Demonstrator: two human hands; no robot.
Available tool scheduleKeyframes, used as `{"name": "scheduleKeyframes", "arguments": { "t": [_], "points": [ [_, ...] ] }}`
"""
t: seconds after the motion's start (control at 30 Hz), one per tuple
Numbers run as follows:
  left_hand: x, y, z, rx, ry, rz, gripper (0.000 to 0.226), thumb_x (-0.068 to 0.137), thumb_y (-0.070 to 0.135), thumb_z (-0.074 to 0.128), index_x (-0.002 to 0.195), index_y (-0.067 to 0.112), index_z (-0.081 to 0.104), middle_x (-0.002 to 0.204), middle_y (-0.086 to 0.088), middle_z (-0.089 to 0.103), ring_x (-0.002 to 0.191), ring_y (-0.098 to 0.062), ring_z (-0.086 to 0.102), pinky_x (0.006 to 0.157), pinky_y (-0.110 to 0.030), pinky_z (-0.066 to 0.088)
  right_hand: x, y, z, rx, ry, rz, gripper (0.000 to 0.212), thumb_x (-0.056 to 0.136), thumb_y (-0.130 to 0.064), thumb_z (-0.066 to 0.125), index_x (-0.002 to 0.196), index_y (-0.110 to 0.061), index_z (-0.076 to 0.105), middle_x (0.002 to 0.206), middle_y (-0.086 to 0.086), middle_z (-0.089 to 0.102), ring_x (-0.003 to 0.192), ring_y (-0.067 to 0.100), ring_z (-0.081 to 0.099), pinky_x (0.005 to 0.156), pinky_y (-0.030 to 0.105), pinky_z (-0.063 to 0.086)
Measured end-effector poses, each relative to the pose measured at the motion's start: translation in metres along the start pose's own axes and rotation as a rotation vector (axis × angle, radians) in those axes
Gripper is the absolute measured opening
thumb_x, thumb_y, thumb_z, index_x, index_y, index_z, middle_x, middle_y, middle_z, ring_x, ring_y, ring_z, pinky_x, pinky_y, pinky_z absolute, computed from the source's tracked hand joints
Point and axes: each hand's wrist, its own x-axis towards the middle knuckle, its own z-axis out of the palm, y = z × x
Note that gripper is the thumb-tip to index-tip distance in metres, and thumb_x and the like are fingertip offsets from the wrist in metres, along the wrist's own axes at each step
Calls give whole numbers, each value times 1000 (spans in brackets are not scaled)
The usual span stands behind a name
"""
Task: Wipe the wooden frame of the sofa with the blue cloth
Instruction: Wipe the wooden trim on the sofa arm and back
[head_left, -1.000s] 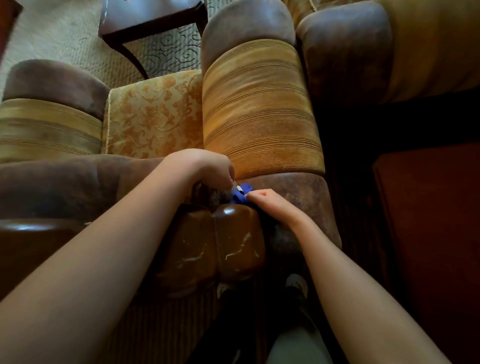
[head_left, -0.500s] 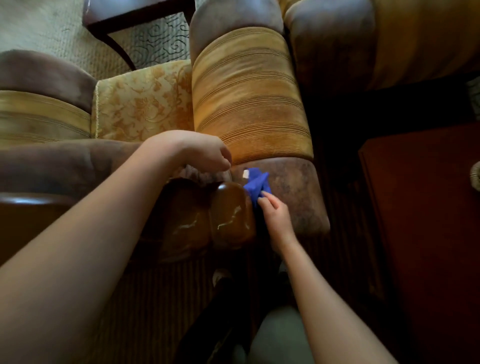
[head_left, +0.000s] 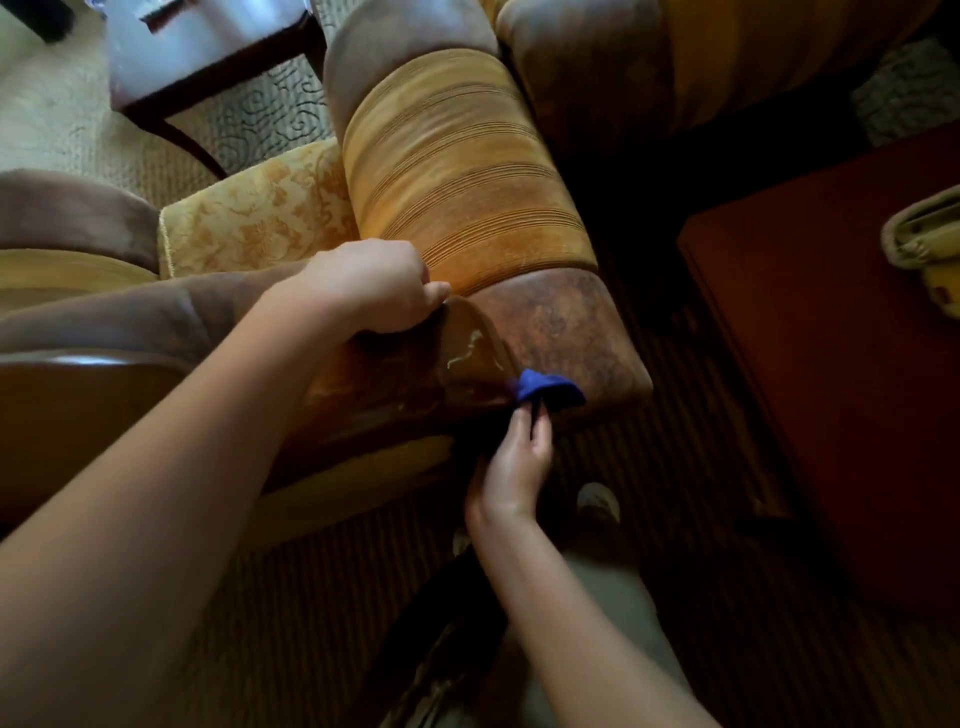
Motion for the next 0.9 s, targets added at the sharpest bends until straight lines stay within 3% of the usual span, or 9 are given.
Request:
{"name": "scheduleKeyframes", "arguments": {
  "t": [0.13,0.23,0.3,0.4,0.5,0.63,0.73,0.8,0.9],
  "points": [
    [1,2,4,107,47,55,54,96,53,36,106,8,64,91,-7,56,89,-31,56,86,-45,51,-8,8,4,118,-12,-80,31,98,-19,46,125,-31,55,128,3,60,116,18,58,101,37,44],
    [1,1,7,134,76,78,54,97,51,35,107,5,63,90,-9,52,87,-30,52,84,-42,50,15,22,7,94,40,-121,33,98,-9,42,124,-25,55,126,6,60,111,20,59,98,36,46],
    [3,0,10,138,89,90,55,98,48,35,110,2,63,96,-13,56,90,-31,52,81,-36,46,35,33,4,164,139,-13,31,97,-7,42,121,-23,54,125,16,59,108,30,60,95,42,48],
    [7,2,14,143,120,104,53,100,43,36,114,-1,62,107,-18,59,90,-30,51,75,-32,38,54,37,-1,374,173,183,35,100,-28,34,120,-10,56,127,17,56,109,36,57,97,39,43],
    [7,4,13,147,138,111,52,99,42,40,116,-2,60,113,-20,58,93,-33,52,78,-35,39,36,36,1,468,134,175,38,101,-23,34,134,-9,47,116,16,59,99,33,59,103,43,39],
    [4,8,7,165,136,136,52,99,41,41,118,-4,58,119,-21,56,108,-37,53,82,-37,40,-17,30,18,402,104,-30,35,99,-13,42,130,-26,52,130,14,56,115,29,56,105,49,39],
    [-1,9,6,180,149,154,52,100,39,41,119,-7,57,123,-23,54,113,-39,51,89,-39,40,-67,15,32,202,62,-259,39,96,-16,49,131,-35,50,140,-1,48,128,15,46,111,38,34],
    [-3,9,6,185,150,153,53,100,38,39,121,-8,56,126,-24,53,116,-39,49,93,-41,39,-90,13,37,48,-31,-500,40,96,-12,50,125,-39,51,145,-3,42,134,10,37,113,29,30],
    [-4,9,6,193,143,162,53,101,38,38,121,-8,56,127,-24,52,118,-39,48,95,-41,39,-79,19,35,-129,-9,-682,38,96,-9,49,129,-27,52,149,2,38,139,10,30,112,23,27]
  ]
}}
